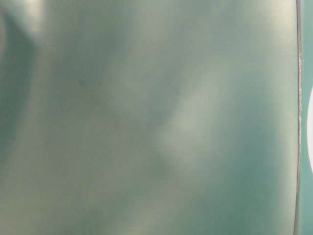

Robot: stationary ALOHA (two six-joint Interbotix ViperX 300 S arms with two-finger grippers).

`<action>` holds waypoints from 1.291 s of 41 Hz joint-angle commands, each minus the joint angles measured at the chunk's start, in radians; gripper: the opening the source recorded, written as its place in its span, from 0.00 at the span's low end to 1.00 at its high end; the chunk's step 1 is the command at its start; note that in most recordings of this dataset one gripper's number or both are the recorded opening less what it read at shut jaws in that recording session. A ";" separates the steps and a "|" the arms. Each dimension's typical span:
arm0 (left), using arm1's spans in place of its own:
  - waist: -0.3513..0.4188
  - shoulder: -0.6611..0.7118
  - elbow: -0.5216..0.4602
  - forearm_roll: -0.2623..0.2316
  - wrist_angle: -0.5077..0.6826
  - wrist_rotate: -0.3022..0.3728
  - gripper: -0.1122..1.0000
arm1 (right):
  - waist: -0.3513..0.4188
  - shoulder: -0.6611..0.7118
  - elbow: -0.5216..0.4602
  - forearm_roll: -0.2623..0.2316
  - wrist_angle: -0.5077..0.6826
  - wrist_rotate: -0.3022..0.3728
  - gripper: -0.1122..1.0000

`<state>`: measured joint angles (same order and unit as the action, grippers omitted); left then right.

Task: Scoop the yellow hexagonal prism block from the bowl with a spoon using the right arm.
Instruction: 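Move the right gripper toward the pink spoon handle on the rest, then close the right gripper on the pink spoon handle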

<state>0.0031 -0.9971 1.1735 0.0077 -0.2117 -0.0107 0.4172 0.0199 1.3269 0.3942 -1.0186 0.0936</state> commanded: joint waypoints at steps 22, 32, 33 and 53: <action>0.002 0.009 -0.023 0.003 0.005 0.000 0.09 | 0.014 0.054 0.000 0.015 -0.008 0.000 0.58; 0.002 0.008 -0.023 0.002 0.005 -0.002 0.09 | 0.017 0.054 0.000 0.011 -0.008 -0.014 0.58; 0.002 0.009 -0.023 0.003 0.005 0.000 0.09 | 0.017 0.054 0.002 0.009 -0.008 -0.017 0.58; 0.000 0.009 -0.023 0.003 0.005 0.000 0.09 | 0.017 0.054 -0.005 0.006 -0.012 -0.046 0.58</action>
<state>0.0031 -0.9971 1.1735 0.0077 -0.2040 -0.0107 0.4295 0.0798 1.3300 0.4034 -1.0201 0.0491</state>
